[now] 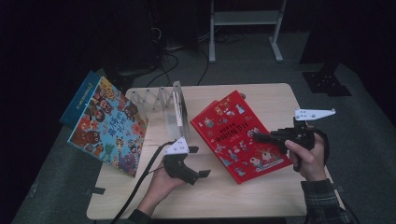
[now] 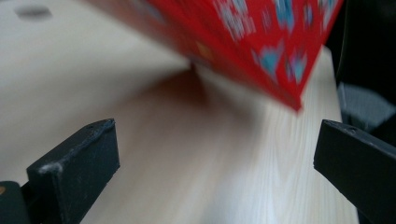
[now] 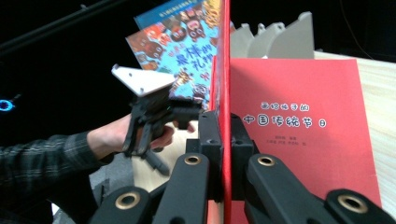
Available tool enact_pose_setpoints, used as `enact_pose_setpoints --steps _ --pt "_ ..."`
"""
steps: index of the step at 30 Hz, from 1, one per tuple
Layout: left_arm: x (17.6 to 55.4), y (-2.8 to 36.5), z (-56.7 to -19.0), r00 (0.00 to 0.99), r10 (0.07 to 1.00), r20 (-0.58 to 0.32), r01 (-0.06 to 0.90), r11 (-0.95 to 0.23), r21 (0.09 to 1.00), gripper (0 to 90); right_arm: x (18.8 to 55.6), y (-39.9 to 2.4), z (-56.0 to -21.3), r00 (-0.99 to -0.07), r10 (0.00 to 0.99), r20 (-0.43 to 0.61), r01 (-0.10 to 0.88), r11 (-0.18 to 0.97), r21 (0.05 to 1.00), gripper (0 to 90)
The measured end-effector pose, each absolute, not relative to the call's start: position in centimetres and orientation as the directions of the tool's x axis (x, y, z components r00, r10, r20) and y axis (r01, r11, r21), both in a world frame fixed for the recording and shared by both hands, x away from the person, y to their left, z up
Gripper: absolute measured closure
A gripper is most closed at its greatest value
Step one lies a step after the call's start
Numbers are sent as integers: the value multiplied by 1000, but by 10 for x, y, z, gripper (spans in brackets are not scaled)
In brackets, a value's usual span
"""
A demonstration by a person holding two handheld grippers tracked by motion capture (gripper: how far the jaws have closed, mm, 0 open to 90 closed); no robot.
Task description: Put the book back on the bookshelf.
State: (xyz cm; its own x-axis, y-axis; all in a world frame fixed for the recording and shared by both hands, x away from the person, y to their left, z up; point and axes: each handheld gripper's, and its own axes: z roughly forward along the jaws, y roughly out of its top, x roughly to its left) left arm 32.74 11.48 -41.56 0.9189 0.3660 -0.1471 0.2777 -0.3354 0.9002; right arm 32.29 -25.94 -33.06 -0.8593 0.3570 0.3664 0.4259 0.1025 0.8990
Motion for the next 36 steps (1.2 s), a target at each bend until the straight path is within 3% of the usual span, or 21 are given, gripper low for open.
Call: enact_pose_setpoints --steps 9,25,36 --pt "350 112 -385 932 327 -158 250 -262 932 0 322 -251 -324 -879 313 359 409 107 906 879" --pt "362 115 -388 930 284 -232 292 -192 937 0 323 -247 -327 -887 287 361 405 108 908 879" --pt "360 122 -381 937 270 -223 270 -154 950 133 324 -240 -332 -888 271 371 411 111 905 879"
